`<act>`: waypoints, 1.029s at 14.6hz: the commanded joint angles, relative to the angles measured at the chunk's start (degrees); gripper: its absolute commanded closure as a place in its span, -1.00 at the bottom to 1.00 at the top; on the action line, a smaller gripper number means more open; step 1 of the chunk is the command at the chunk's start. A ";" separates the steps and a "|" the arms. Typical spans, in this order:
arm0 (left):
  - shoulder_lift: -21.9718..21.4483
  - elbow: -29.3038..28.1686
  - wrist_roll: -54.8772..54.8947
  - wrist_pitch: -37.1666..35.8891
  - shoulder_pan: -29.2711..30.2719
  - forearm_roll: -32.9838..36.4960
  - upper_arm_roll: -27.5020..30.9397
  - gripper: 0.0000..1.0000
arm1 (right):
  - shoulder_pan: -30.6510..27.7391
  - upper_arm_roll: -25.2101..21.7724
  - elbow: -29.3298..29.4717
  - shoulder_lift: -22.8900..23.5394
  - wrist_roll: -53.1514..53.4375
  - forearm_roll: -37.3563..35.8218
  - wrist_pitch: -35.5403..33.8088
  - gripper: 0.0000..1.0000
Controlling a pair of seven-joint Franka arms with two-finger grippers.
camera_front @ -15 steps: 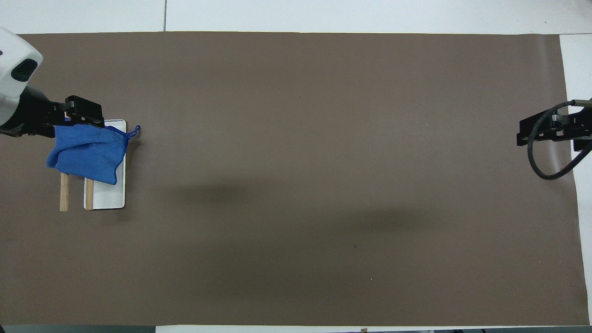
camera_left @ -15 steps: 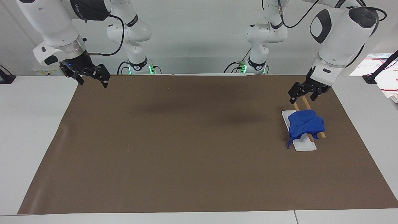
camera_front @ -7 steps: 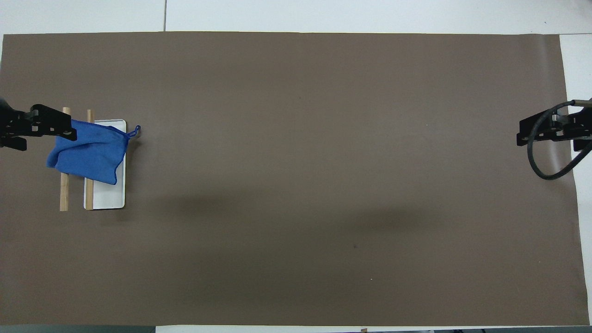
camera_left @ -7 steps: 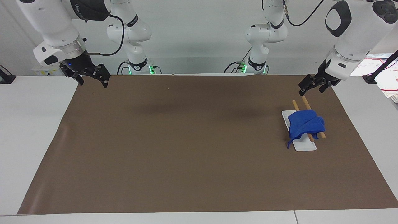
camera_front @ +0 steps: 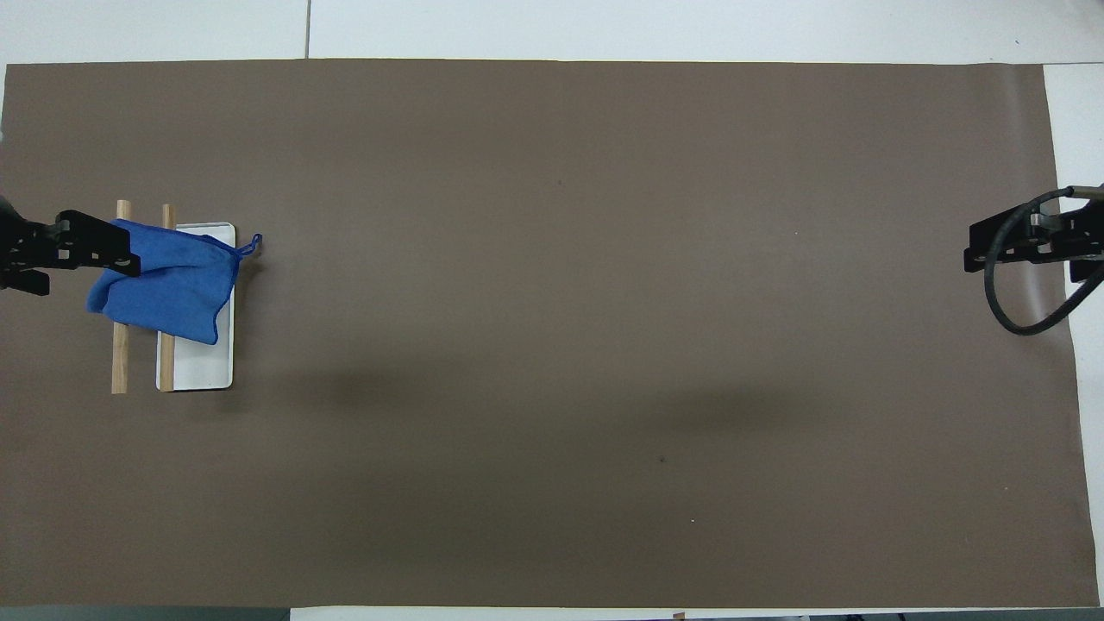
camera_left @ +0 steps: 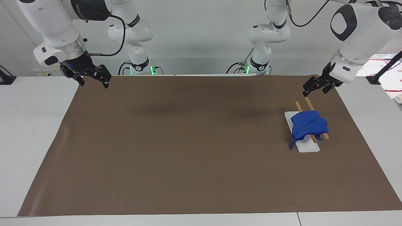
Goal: Right arm passes towel to left arm to hang
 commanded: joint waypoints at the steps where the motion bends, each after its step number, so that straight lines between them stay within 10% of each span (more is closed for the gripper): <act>1: -2.04 -2.61 3.75 2.00 -0.01 -0.55 0.12 -1.00 | -0.32 0.17 -0.83 -0.86 -1.75 0.48 0.14 -1.00; 15: -1.16 -0.85 4.99 1.74 -0.71 2.00 -0.06 -1.00 | -0.50 0.17 -0.74 -0.86 -1.66 0.75 0.14 -1.00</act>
